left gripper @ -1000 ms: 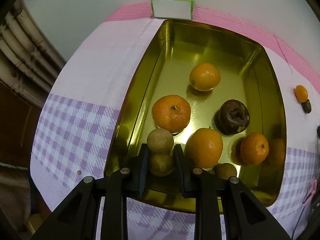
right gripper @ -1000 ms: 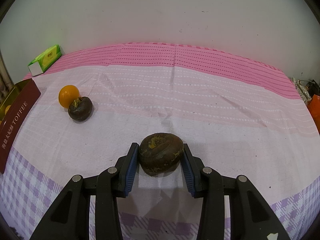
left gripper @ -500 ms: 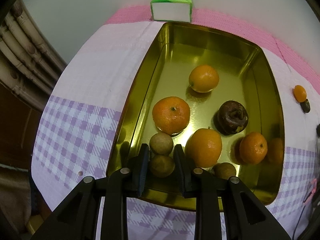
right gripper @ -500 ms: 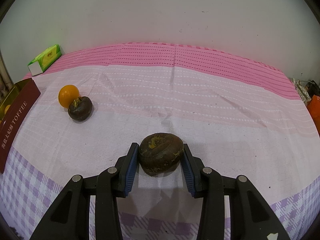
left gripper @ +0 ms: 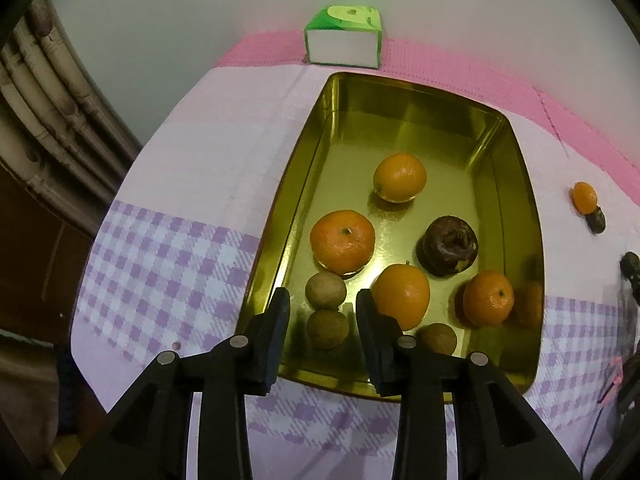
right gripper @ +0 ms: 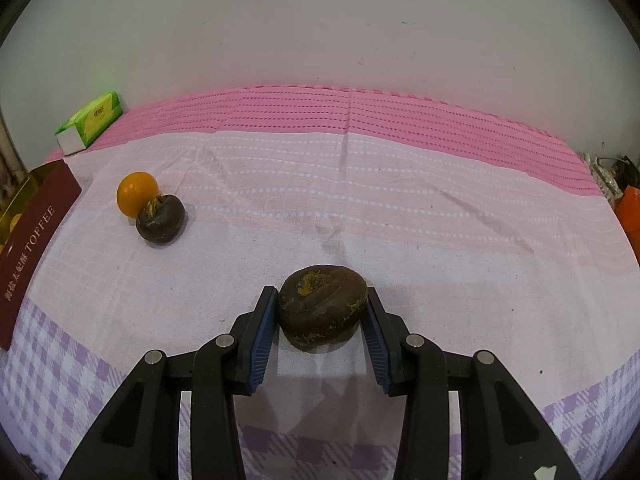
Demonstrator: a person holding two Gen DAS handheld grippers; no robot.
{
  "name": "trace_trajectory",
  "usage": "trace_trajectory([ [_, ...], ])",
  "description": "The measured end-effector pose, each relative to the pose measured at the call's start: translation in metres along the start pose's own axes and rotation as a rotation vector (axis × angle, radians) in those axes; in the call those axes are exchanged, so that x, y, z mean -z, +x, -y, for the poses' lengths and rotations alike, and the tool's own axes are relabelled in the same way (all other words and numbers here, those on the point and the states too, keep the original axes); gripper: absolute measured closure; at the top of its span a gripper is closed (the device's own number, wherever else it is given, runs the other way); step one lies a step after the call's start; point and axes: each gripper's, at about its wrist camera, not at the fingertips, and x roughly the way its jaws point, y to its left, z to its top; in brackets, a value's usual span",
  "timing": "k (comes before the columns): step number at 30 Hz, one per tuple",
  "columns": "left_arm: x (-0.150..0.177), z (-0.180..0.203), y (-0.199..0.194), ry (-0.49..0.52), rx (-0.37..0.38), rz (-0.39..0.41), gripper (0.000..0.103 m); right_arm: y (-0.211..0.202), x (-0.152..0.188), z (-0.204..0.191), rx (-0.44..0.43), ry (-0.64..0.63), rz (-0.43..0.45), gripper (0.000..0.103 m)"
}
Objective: Organize fruits
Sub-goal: 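Lower the two brown fruits into the tin and open the left gripper, then carry the dark passion fruit over the tin with the right gripper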
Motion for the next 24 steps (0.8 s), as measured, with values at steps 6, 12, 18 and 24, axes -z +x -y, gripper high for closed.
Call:
trace_trajectory([
  [6,0.001,-0.004,-0.009,-0.009,-0.008,0.024,0.052,-0.001,-0.001,-0.004,0.006,0.002,0.000,0.065],
  [12,0.005,-0.001,-0.018,0.003,-0.009,0.050,0.043,-0.001,-0.003,-0.009,0.020,0.003,-0.003,0.066],
  [18,0.005,0.003,-0.033,0.021,0.014,0.102,0.034,-0.004,-0.004,-0.017,0.029,-0.016,-0.010,0.066],
  [24,0.005,0.000,-0.041,0.015,0.009,0.127,0.029,-0.017,-0.010,-0.030,0.010,-0.041,0.005,0.066],
])
